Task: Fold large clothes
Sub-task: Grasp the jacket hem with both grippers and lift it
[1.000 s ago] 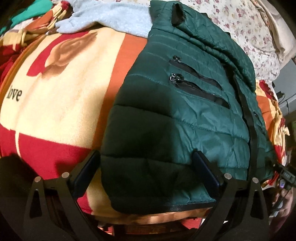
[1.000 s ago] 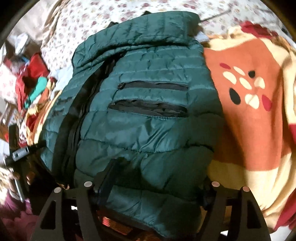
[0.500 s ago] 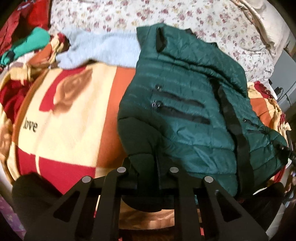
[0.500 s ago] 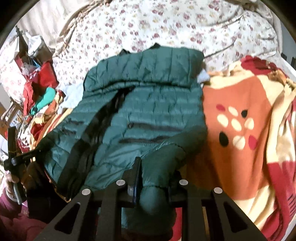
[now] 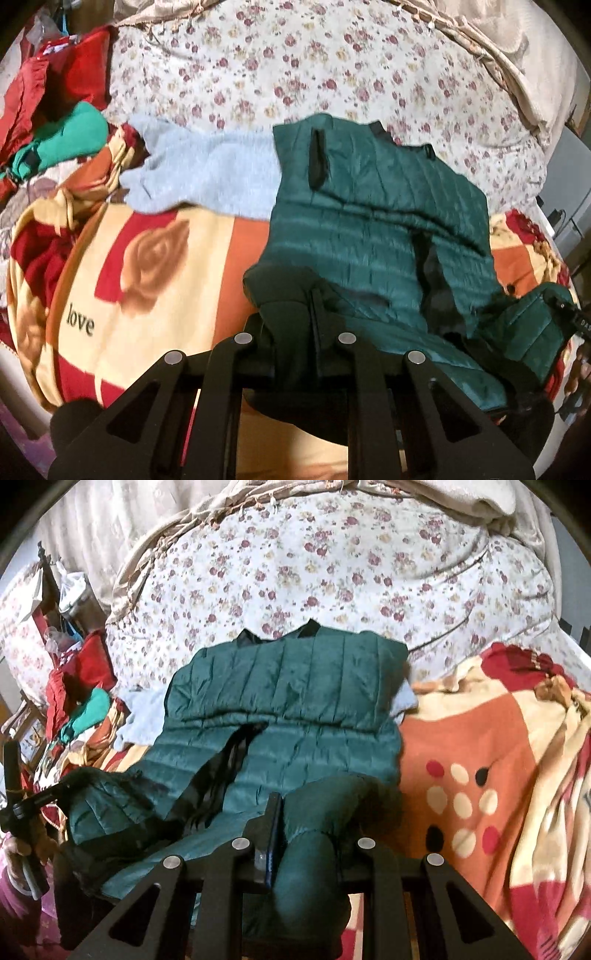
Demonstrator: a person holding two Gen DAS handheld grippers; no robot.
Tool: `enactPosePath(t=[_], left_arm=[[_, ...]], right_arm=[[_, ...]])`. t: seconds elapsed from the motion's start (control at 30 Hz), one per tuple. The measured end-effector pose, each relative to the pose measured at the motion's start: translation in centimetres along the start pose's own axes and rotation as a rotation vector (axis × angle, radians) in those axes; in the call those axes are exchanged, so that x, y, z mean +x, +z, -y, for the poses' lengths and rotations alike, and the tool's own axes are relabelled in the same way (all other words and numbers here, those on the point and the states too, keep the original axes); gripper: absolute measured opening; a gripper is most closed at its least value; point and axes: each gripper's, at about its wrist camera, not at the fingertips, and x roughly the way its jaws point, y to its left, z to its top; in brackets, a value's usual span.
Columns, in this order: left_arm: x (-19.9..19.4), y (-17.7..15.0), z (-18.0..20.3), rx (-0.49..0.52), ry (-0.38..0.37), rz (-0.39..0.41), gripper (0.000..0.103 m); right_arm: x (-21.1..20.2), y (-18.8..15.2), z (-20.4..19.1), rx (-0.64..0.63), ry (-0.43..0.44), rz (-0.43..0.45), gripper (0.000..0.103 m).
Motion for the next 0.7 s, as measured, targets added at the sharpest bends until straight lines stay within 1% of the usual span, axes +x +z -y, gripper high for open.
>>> enactPosePath(t=[0.2, 0.57, 0.7], left_arm=[[0.4, 2.3, 0.5, -0.006, 0.018, 0.038, 0.013], [2.3, 5.8, 1.8, 0.003, 0.056, 0.076, 0.013], [3.0, 7.2, 2.1, -0.006, 0.060, 0.090, 0.013]], right_arm=[[0.7, 1.9, 0.7, -0.005, -0.021, 0.017, 0.021], [2.4, 4.8, 1.3, -0.001, -0.060, 0.059, 0.021], [3.5, 6.0, 1.8, 0.004, -0.073, 0.056, 0.021]])
